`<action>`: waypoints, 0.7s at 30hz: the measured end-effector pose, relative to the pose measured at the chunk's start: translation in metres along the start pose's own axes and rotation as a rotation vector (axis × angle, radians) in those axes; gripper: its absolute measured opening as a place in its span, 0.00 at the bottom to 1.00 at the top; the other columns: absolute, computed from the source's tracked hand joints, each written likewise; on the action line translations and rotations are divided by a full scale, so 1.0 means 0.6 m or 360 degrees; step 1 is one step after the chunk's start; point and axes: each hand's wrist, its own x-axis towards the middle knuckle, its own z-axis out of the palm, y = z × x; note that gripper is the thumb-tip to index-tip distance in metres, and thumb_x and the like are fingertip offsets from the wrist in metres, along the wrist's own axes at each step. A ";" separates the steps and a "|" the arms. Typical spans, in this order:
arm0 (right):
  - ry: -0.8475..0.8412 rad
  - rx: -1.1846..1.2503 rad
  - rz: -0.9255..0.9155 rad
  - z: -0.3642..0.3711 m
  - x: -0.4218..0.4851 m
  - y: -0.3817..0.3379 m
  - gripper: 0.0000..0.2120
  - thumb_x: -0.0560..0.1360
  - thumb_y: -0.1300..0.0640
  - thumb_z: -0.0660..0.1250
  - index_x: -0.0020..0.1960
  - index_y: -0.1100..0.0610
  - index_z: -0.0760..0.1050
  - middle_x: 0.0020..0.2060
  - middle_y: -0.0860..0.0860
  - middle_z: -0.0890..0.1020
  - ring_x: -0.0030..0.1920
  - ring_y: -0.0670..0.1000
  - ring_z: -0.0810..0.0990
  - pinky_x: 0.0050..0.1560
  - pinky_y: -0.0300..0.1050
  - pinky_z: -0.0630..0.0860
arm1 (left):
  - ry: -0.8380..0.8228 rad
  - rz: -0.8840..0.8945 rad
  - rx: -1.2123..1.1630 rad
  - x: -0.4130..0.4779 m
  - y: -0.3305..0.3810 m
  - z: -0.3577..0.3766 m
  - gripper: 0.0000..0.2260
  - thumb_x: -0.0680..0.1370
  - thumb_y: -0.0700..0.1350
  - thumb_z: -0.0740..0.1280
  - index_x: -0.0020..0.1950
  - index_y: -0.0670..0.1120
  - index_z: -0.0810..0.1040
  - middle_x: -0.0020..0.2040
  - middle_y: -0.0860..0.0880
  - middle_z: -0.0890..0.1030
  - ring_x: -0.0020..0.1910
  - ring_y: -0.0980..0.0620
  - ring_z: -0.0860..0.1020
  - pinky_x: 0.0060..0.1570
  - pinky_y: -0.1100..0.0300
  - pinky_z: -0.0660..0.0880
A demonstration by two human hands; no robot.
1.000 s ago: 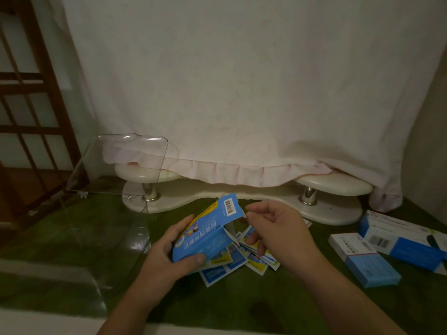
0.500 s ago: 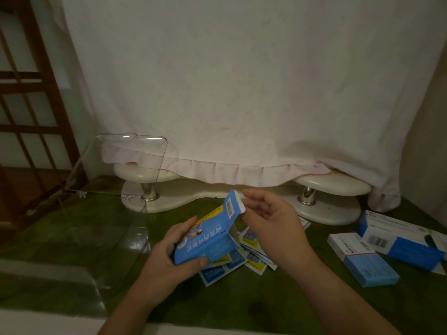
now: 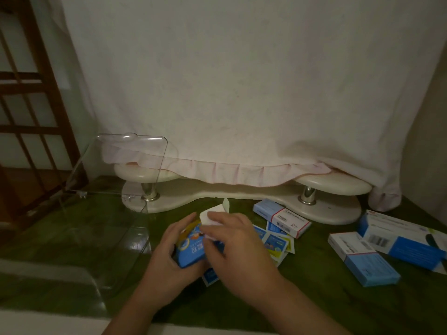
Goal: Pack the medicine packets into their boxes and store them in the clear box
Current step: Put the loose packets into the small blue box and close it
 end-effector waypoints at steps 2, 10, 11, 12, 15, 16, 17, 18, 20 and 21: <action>-0.0057 -0.0076 -0.0029 0.012 -0.002 -0.002 0.16 0.82 0.52 0.59 0.68 0.45 0.75 0.74 0.40 0.65 0.74 0.44 0.55 0.73 0.40 0.57 | -0.0007 0.0068 0.0095 -0.002 -0.005 0.001 0.42 0.68 0.39 0.79 0.74 0.65 0.63 0.70 0.59 0.69 0.66 0.60 0.74 0.56 0.67 0.76; -0.0053 0.0098 -0.0230 0.013 -0.004 0.003 0.15 0.80 0.57 0.61 0.63 0.47 0.78 0.61 0.39 0.76 0.62 0.37 0.67 0.60 0.26 0.63 | -0.0009 0.0291 0.0697 -0.002 -0.005 0.006 0.46 0.71 0.44 0.77 0.72 0.76 0.51 0.68 0.72 0.57 0.68 0.68 0.62 0.63 0.66 0.66; -0.0066 0.0161 -0.0227 0.011 -0.006 0.006 0.14 0.80 0.57 0.62 0.63 0.47 0.78 0.61 0.39 0.76 0.62 0.36 0.68 0.60 0.26 0.64 | 0.0000 0.0298 0.0720 -0.002 -0.007 0.005 0.45 0.71 0.44 0.76 0.72 0.76 0.52 0.67 0.72 0.57 0.68 0.68 0.62 0.63 0.65 0.67; -0.0062 0.0238 -0.0201 0.008 -0.008 0.009 0.13 0.80 0.56 0.62 0.62 0.47 0.78 0.62 0.38 0.75 0.62 0.33 0.68 0.60 0.25 0.64 | 0.0009 0.0302 0.0731 -0.002 -0.008 0.004 0.44 0.71 0.45 0.76 0.72 0.75 0.53 0.67 0.72 0.58 0.67 0.67 0.63 0.62 0.65 0.68; 0.0020 0.0445 -0.0068 -0.006 -0.012 0.027 0.12 0.80 0.52 0.62 0.63 0.46 0.76 0.65 0.35 0.71 0.62 0.28 0.66 0.59 0.24 0.68 | 0.0073 0.0307 0.0749 0.000 -0.011 -0.001 0.39 0.71 0.50 0.76 0.74 0.70 0.58 0.67 0.68 0.61 0.67 0.62 0.66 0.60 0.61 0.72; 0.0096 0.0467 -0.0026 -0.008 -0.012 0.040 0.12 0.80 0.51 0.62 0.62 0.46 0.76 0.63 0.35 0.72 0.62 0.30 0.69 0.59 0.27 0.71 | 0.0107 0.0284 0.0739 0.002 -0.011 -0.005 0.38 0.72 0.50 0.75 0.74 0.69 0.59 0.67 0.67 0.61 0.67 0.62 0.65 0.60 0.60 0.73; 0.0208 0.0473 0.0035 -0.007 -0.012 0.060 0.11 0.80 0.51 0.63 0.61 0.46 0.76 0.60 0.36 0.75 0.61 0.33 0.71 0.58 0.31 0.74 | 0.0134 0.0267 0.0737 0.004 -0.012 -0.013 0.37 0.72 0.50 0.75 0.74 0.69 0.60 0.68 0.67 0.60 0.67 0.64 0.64 0.61 0.59 0.74; 0.0341 0.0455 0.0143 -0.007 -0.013 0.084 0.10 0.79 0.50 0.64 0.60 0.46 0.77 0.57 0.38 0.76 0.60 0.37 0.73 0.58 0.35 0.75 | 0.0143 0.0262 0.0757 0.005 -0.013 -0.021 0.37 0.72 0.49 0.75 0.74 0.69 0.60 0.68 0.69 0.59 0.68 0.67 0.63 0.62 0.58 0.73; 0.0499 0.0292 0.0482 -0.004 -0.018 0.140 0.13 0.77 0.46 0.66 0.60 0.48 0.77 0.55 0.42 0.78 0.60 0.42 0.75 0.60 0.44 0.76 | 0.0118 0.0252 0.0852 0.007 -0.017 -0.037 0.37 0.72 0.51 0.73 0.75 0.68 0.59 0.69 0.72 0.56 0.69 0.71 0.59 0.63 0.57 0.72; 0.0474 0.0139 0.0668 -0.003 -0.022 0.165 0.18 0.76 0.43 0.66 0.63 0.49 0.76 0.57 0.45 0.78 0.62 0.46 0.74 0.62 0.46 0.74 | 0.0095 0.0249 0.0902 0.008 -0.018 -0.042 0.37 0.72 0.52 0.73 0.75 0.68 0.58 0.69 0.73 0.55 0.69 0.72 0.57 0.64 0.57 0.70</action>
